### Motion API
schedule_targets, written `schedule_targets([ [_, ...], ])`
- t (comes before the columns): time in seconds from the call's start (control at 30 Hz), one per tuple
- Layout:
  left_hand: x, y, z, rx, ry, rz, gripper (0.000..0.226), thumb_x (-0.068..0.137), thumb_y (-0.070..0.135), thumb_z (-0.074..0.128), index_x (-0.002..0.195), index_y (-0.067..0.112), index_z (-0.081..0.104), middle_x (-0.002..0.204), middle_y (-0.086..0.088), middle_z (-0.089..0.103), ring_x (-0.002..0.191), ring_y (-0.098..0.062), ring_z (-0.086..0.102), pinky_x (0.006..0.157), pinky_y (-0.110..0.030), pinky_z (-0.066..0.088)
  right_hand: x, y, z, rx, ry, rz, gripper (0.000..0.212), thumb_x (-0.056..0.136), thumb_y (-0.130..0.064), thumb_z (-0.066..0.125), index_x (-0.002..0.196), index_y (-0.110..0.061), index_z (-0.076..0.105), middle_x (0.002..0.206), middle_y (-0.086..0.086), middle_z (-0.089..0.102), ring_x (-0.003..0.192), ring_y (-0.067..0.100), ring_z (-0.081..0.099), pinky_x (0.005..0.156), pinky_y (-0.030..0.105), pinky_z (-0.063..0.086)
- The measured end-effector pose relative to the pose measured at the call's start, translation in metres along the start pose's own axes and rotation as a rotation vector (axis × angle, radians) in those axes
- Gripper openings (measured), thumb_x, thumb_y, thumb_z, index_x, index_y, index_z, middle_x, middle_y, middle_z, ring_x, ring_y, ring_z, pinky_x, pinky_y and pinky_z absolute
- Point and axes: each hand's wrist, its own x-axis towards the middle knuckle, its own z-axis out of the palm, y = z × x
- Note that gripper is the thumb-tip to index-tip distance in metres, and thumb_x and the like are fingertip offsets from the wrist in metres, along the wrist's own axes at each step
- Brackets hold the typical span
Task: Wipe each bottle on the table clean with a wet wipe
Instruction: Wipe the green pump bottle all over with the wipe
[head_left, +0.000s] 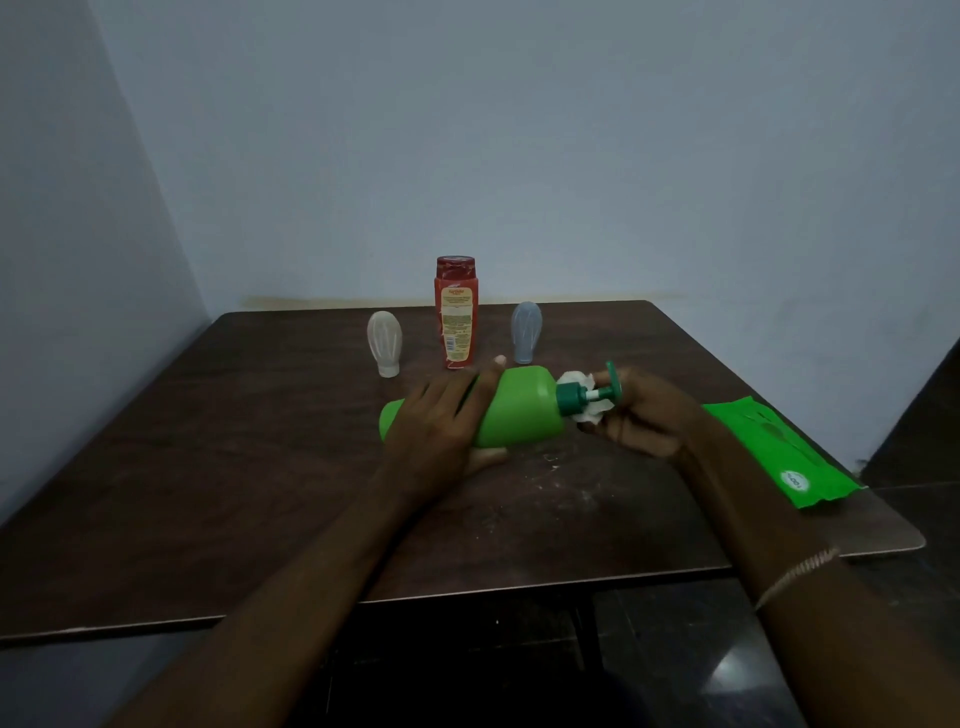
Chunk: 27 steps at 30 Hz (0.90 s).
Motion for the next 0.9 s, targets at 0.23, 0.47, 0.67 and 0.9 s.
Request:
schedule_targets([
  [0.23,-0.001,-0.002,0.000,-0.040,-0.019,-0.073,0.105,0.066,0.049,0.086,0.149,0.003,0.041,0.127,-0.018,0.058,0.111,-0.032,0.058,0.090,-0.046,0.050,-0.011,0.042,0.040,0.436,0.331,-0.228,0.029,0.091,0.011,0.038,0.097,-0.001,0.064,0.088,0.010,0.073,0.078,0.017,0.068,0.064,0.021,0.057],
  [0.47,-0.004,-0.004,0.001,-0.042,-0.029,-0.107,0.107,0.065,0.052,0.086,0.150,0.006,0.039,0.124,-0.018,0.058,0.108,-0.031,0.057,0.088,-0.043,0.050,-0.042,0.045,0.071,0.248,0.362,-0.247,0.026,0.083,0.010,0.046,0.094,0.003,0.068,0.094,0.014,0.074,0.077,0.018,0.071,0.058,0.019,0.055],
  [0.67,-0.003,-0.003,0.000,-0.095,-0.047,-0.128,0.105,0.069,0.054,0.082,0.151,0.006,0.037,0.127,-0.017,0.057,0.110,-0.032,0.057,0.090,-0.044,0.051,-0.034,0.049,0.053,0.228,0.652,-0.203,0.025,0.087,-0.003,0.057,0.108,-0.007,0.071,0.093,0.008,0.072,0.071,0.014,0.059,0.055,0.024,0.050],
  [0.9,-0.001,-0.005,0.001,-0.141,-0.062,-0.185,0.107,0.065,0.051,0.086,0.150,0.006,0.038,0.128,-0.018,0.057,0.112,-0.030,0.056,0.091,-0.044,0.050,-0.037,0.045,0.073,0.255,0.406,-0.304,0.022,0.088,0.005,0.053,0.103,0.003,0.069,0.096,0.013,0.074,0.074,0.014,0.067,0.059,0.021,0.052],
])
